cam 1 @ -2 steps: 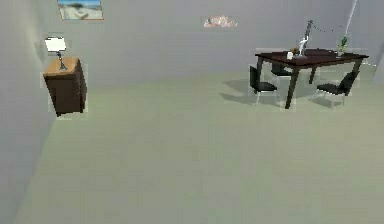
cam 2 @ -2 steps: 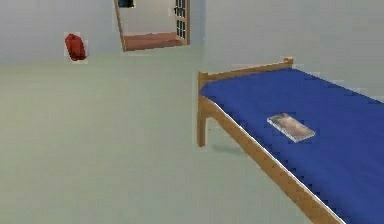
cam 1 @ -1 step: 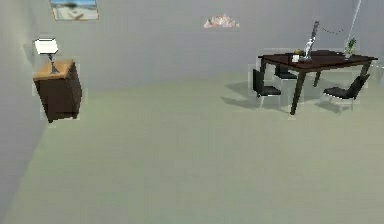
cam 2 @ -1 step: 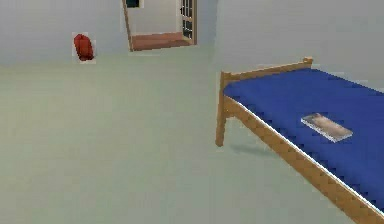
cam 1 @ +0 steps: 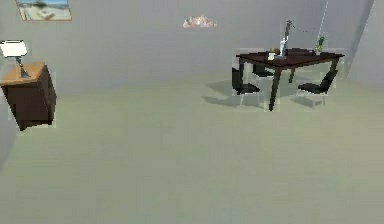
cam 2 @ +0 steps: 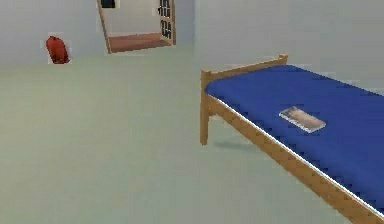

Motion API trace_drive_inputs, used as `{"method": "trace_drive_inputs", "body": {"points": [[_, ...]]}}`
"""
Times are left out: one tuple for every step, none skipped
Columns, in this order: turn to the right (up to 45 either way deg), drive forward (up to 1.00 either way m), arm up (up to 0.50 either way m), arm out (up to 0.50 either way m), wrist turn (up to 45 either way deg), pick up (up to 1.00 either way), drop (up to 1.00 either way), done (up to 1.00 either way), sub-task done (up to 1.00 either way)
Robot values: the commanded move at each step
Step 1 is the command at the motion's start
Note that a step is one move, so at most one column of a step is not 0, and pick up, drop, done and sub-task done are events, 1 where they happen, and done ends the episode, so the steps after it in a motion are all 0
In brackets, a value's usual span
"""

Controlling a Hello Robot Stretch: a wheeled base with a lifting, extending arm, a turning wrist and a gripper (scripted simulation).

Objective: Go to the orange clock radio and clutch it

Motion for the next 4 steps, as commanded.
{"method": "trace_drive_inputs", "body": {"points": [[0.0, 1.0, 0.0, 0.0, 0.0, 0.0, 0.0, 0.0, 0.0], [0.0, 1.0, 0.0, 0.0, 0.0, 0.0, 0.0, 0.0, 0.0], [0.0, 1.0, 0.0, 0.0, 0.0, 0.0, 0.0, 0.0, 0.0], [6.0, 0.0, 0.0, 0.0, 0.0, 0.0, 0.0, 0.0, 0.0]]}}
